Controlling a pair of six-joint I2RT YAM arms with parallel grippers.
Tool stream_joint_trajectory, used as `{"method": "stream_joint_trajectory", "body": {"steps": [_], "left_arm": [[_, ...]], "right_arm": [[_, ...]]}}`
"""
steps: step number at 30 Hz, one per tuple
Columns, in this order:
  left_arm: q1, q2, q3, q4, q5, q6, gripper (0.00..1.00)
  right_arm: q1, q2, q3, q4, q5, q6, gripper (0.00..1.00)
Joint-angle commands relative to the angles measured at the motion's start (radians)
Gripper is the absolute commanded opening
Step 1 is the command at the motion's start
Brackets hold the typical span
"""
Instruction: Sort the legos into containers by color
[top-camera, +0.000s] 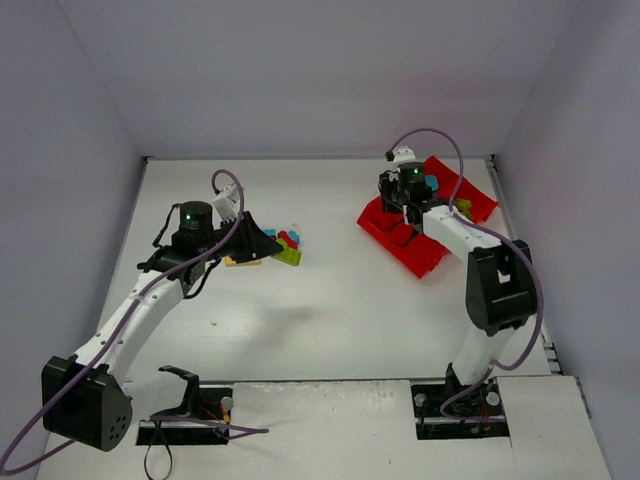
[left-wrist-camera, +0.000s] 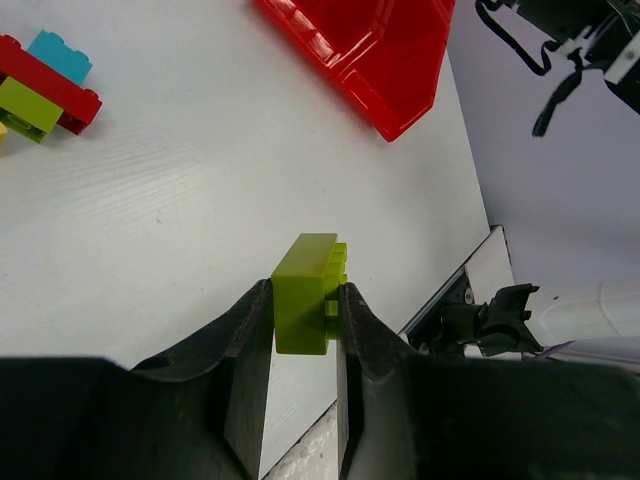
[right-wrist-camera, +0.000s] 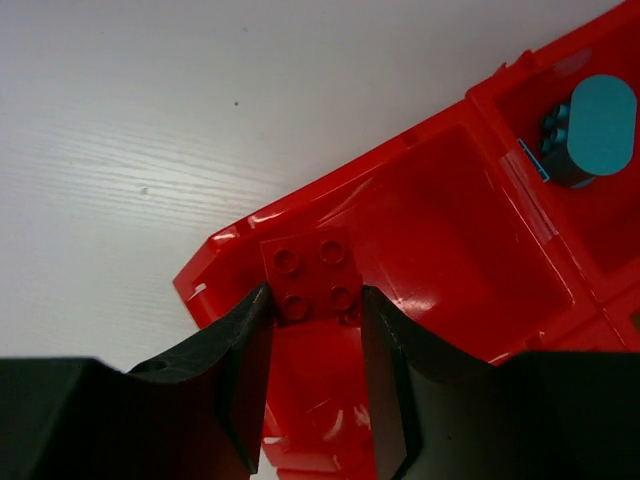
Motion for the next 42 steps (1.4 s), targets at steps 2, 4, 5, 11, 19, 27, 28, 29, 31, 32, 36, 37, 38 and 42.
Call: {"method": "stream_joint_trajectory", "body": {"steps": [2, 4, 5, 11, 19, 27, 28, 29, 31, 32, 36, 37, 38, 42], "left_arm": [[-0.006, -0.032, 0.067, 0.031, 0.0, 0.025, 0.0], [-0.006, -0.03, 0.07, 0.031, 0.0, 0.023, 0.0], [-0.004, -0.029, 0.073, 0.031, 0.0, 0.025, 0.0], [-0.006, -0.013, 0.114, 0.012, 0.009, 0.031, 0.0], [-0.006, 0.039, 0.2, -0.05, 0.052, 0.054, 0.0], [-0.007, 0.051, 0.245, -0.082, 0.074, 0.042, 0.0], [-0.006, 0.048, 0.246, -0.082, 0.075, 0.039, 0.0], [-0.006, 0.048, 0.248, -0.082, 0.081, 0.034, 0.0], [-0.006, 0.045, 0.251, -0.081, 0.089, 0.028, 0.0], [-0.007, 0.042, 0.251, -0.08, 0.092, 0.025, 0.0], [-0.009, 0.036, 0.252, -0.094, 0.095, 0.026, 0.0], [-0.009, 0.036, 0.254, -0.096, 0.097, 0.031, 0.0], [-0.01, 0.036, 0.251, -0.097, 0.097, 0.031, 0.0], [-0.013, 0.034, 0.246, -0.099, 0.104, 0.032, 0.0]], "right_arm": [[-0.022, 0.044, 0.128, 0.005, 0.034, 0.048, 0.41], [-0.023, 0.054, 0.142, -0.018, 0.028, 0.039, 0.5], [-0.023, 0.046, 0.142, -0.024, -0.016, 0.03, 0.52], [0.008, -0.174, 0.027, -0.005, -0.189, -0.103, 0.58], [0.287, -0.445, -0.102, 0.034, -0.512, -0.326, 0.68], [0.461, -0.425, -0.043, -0.038, -0.547, -0.403, 0.75], [0.471, -0.408, -0.027, -0.043, -0.543, -0.41, 0.75], [0.488, -0.401, -0.021, -0.049, -0.536, -0.414, 0.76], [0.501, -0.378, -0.009, -0.049, -0.529, -0.426, 0.77], [0.507, -0.37, -0.006, -0.049, -0.527, -0.427, 0.77], [0.522, -0.33, 0.016, -0.049, -0.513, -0.437, 0.77], [0.527, -0.322, 0.025, -0.048, -0.504, -0.441, 0.77], [0.53, -0.318, 0.03, -0.048, -0.487, -0.444, 0.76], [0.539, -0.289, 0.045, -0.043, -0.467, -0.454, 0.68]]}}
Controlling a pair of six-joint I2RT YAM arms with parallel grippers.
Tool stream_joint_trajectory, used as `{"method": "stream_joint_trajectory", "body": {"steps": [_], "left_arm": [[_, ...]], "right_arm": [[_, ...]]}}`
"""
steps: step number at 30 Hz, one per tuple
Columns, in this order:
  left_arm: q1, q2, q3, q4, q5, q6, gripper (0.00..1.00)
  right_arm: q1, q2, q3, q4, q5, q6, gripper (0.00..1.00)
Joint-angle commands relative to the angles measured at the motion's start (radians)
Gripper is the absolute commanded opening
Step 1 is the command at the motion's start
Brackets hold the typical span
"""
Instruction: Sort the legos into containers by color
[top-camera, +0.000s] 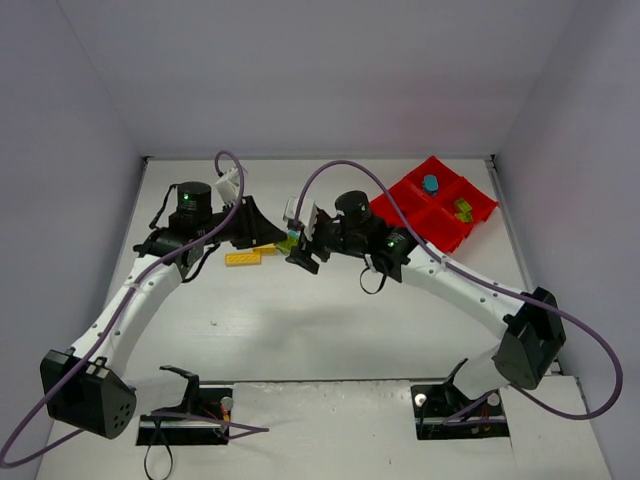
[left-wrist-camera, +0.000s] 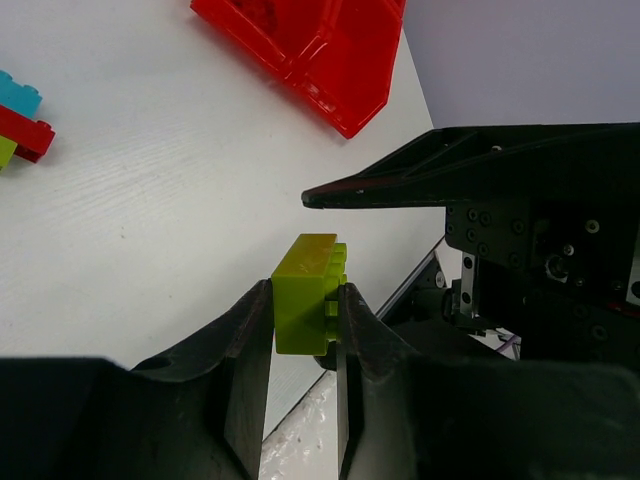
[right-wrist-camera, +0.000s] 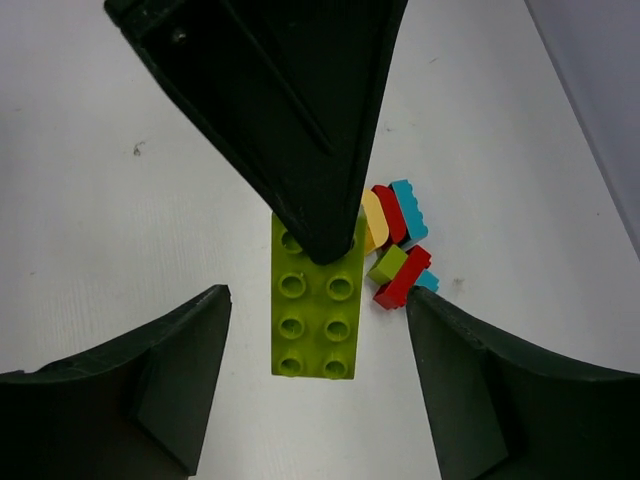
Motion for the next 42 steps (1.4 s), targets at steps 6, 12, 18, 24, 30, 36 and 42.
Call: {"method": "stream_joint_trajectory", "body": {"steps": [6, 12, 18, 24, 30, 36, 42], "left_arm": [[-0.015, -0.02, 0.052, 0.025, 0.031, 0.008, 0.0], [-0.016, -0.009, 0.06, 0.016, 0.007, 0.019, 0.06], [-0.016, 0.01, 0.101, -0.065, -0.221, 0.077, 0.67], [-0.01, 0.019, 0.159, -0.122, -0.532, 0.172, 0.72], [-0.007, -0.006, 0.074, -0.026, -0.786, 0.283, 0.73], [-0.055, -0.009, -0.09, 0.106, -0.972, 0.389, 0.73], [-0.243, -0.13, -0.271, 0.335, -1.205, 0.565, 0.77]], "right_arm": [[0.012, 0.026, 0.059, 0.068, 0.043, -0.026, 0.29], [0.004, 0.014, 0.024, 0.079, 0.112, -0.024, 0.0], [-0.149, 0.017, 0.01, 0.082, 0.229, 0.071, 0.0], [-0.42, 0.069, 0.03, 0.093, 0.456, 0.267, 0.0], [-0.652, 0.163, 0.072, 0.105, 0.603, 0.485, 0.0], [-0.776, 0.256, 0.127, 0.103, 0.755, 0.626, 0.0], [-0.828, 0.393, 0.225, 0.097, 0.845, 0.659, 0.0]]}}
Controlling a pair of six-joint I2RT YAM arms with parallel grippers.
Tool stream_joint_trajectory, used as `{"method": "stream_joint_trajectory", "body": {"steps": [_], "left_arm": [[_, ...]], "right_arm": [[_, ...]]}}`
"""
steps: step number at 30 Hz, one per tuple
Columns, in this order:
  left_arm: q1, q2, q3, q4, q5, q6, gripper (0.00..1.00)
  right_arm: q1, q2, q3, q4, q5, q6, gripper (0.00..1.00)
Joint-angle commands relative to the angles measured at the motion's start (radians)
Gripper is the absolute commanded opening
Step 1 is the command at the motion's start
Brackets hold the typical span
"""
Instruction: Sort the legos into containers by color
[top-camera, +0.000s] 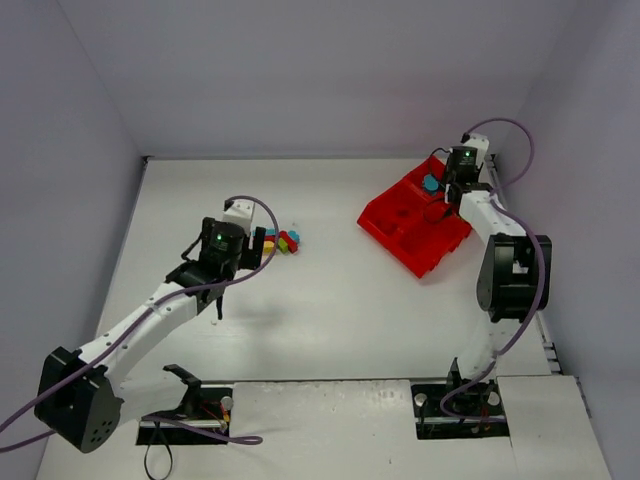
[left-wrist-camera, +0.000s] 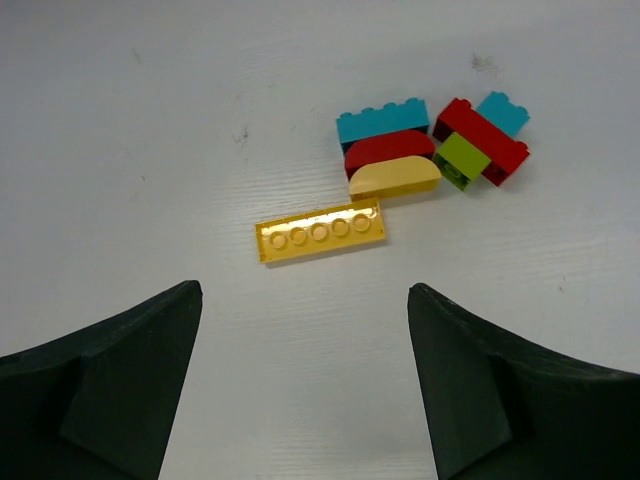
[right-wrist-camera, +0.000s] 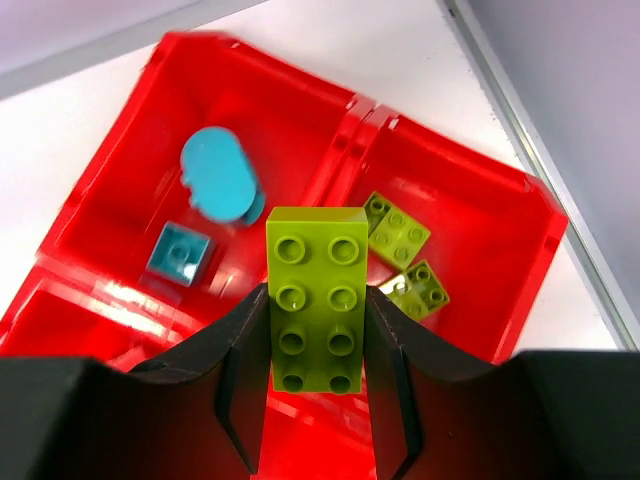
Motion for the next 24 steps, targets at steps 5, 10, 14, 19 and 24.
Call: {"method": "stream_joint_trajectory", "body": {"steps": [5, 10, 14, 19, 24], "left_arm": [[-0.067, 0.014, 0.098, 0.099, -0.082, 0.072, 0.78], [-0.05, 0.067, 0.187, -0.013, -0.025, -0.003, 0.78], [-0.033, 0.051, 0.216, -0.064, 0.061, -0.072, 0.78], [-0.018, 0.054, 0.294, -0.193, 0.096, -0.177, 0.78], [0.022, 0.036, 0.34, -0.273, 0.167, -0.267, 0.78]], "right_arm": [[-0.068, 0.066, 0.151, 0.019, 0.103, 0.084, 0.05], [-0.103, 0.08, 0.152, -0.009, 0.073, 0.095, 0.32], [-0.105, 0.08, 0.111, -0.011, 0.036, 0.116, 0.43], [-0.105, 0.034, 0.054, -0.011, -0.028, 0.133, 0.62], [-0.099, -0.103, 0.01, -0.028, -0.174, 0.143, 0.65]]}}
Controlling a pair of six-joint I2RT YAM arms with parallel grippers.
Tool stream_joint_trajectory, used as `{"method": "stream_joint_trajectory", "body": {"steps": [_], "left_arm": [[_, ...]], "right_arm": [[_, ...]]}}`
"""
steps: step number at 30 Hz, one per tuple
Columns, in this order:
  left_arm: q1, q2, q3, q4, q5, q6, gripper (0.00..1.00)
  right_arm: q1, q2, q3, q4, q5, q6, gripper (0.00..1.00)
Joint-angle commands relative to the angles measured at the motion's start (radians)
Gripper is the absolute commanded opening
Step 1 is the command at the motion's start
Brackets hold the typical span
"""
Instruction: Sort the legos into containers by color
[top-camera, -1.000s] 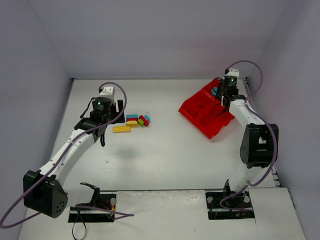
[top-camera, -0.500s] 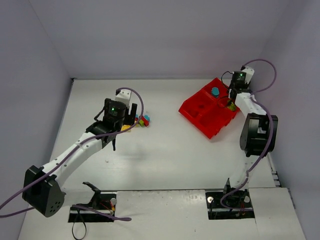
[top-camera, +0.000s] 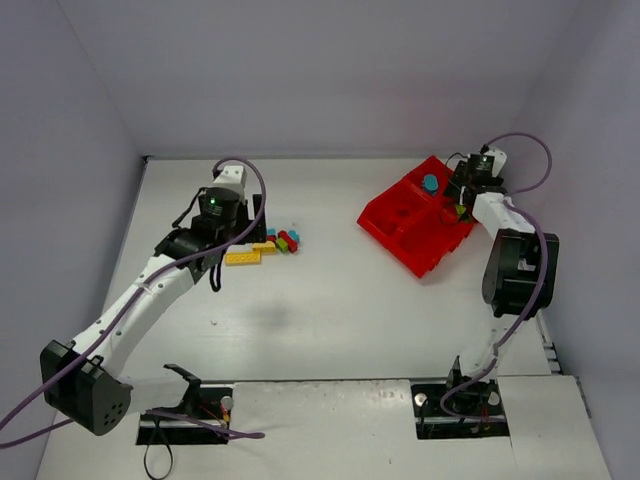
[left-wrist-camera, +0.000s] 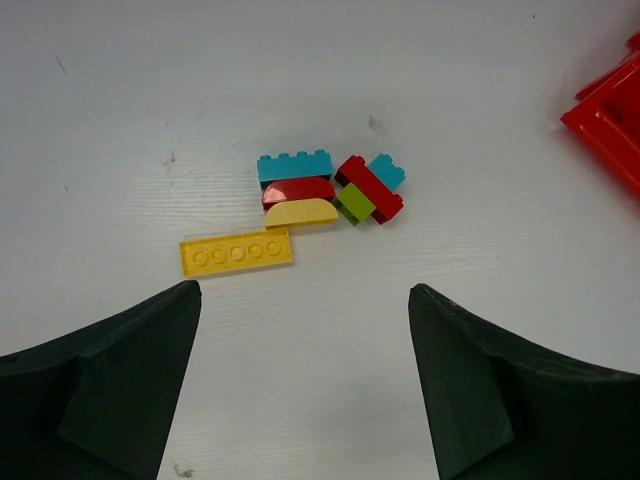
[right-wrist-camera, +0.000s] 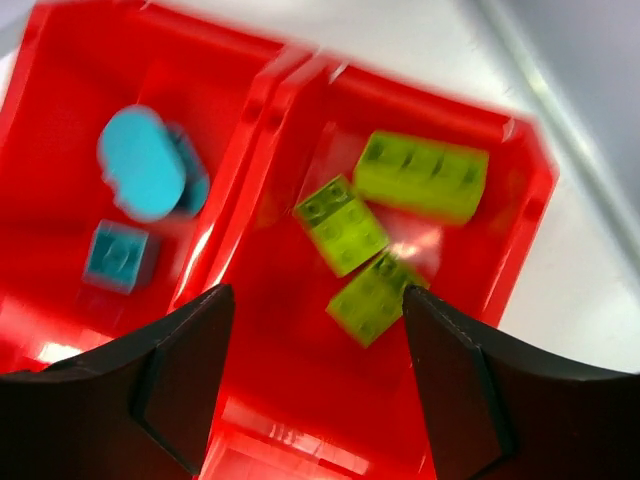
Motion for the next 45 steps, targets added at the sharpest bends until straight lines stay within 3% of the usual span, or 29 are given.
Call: {"method": "stream_joint_trajectory", "body": {"steps": [1, 7, 15, 20, 26, 31, 37, 45], "left_arm": [[0.021, -0.038, 0.045, -0.049, 0.053, -0.109, 0.78], [0.052, -0.016, -0.004, -0.058, 0.072, -0.215, 0.78], [0.127, 0.111, -0.085, 0.017, 0.079, -0.246, 0.78], [0.158, 0.177, 0.048, -0.092, 0.132, -0.039, 0.78], [0.178, 0.243, 0.134, -0.146, 0.172, 0.428, 0.77], [0.236, 0.318, 0.12, -0.156, 0.426, 0.712, 0.74], [0.261, 0.506, 0.149, -0.146, 0.519, 0.849, 0.73], [0.284, 0.573, 0.142, -0.043, 0.537, 0.912, 0.73]], "right_arm": [[0.017, -0.182, -0.036, 0.025, -0.107, 0.025, 0.65], [0.176, -0.408, -0.152, 0.031, -0.158, -0.026, 0.65], [0.348, -0.536, -0.324, 0.111, -0.29, -0.032, 0.66], [0.449, -0.556, -0.366, 0.157, -0.389, -0.127, 0.66], [0.463, -0.558, -0.399, 0.172, -0.516, -0.178, 0.66], [0.468, -0.614, -0.439, 0.179, -0.543, -0.213, 0.66], [0.475, -0.662, -0.462, 0.183, -0.557, -0.227, 0.66], [0.485, -0.659, -0.468, 0.188, -0.584, -0.233, 0.67]]}}
